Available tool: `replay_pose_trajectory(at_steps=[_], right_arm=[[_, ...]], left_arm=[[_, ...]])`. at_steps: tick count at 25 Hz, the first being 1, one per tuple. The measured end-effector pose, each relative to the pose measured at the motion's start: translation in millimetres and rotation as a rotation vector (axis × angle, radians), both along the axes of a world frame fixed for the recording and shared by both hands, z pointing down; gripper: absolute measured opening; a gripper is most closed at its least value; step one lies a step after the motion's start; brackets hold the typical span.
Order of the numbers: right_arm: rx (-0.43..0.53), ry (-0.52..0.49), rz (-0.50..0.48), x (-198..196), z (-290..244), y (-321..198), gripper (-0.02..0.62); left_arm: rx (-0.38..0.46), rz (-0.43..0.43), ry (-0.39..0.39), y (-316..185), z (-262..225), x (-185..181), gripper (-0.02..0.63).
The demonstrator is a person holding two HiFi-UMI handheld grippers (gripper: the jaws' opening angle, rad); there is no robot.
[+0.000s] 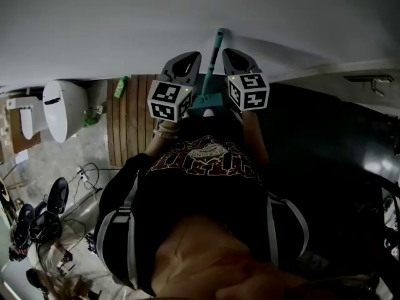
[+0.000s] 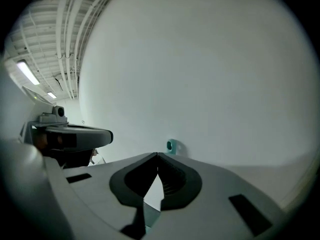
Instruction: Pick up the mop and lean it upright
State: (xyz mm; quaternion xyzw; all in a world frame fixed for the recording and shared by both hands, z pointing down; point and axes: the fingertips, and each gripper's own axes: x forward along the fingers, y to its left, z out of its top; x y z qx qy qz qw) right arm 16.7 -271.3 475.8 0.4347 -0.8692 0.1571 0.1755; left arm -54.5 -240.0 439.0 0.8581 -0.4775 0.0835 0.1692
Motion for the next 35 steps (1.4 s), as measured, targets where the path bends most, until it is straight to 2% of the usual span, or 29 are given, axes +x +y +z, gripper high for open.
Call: replay_pose_trajectory(at_steps=[20,35], right_arm=[[0.055,-0.084,-0.046,-2,-43,62,0.02],[0.068,-0.061,-0.067,-2,-48,76,0.018]], left_arm=[[0.01,0.038,0.017,34,-12,23,0.046],[0.021,0.05,0.015,44,-14,28,0.046]])
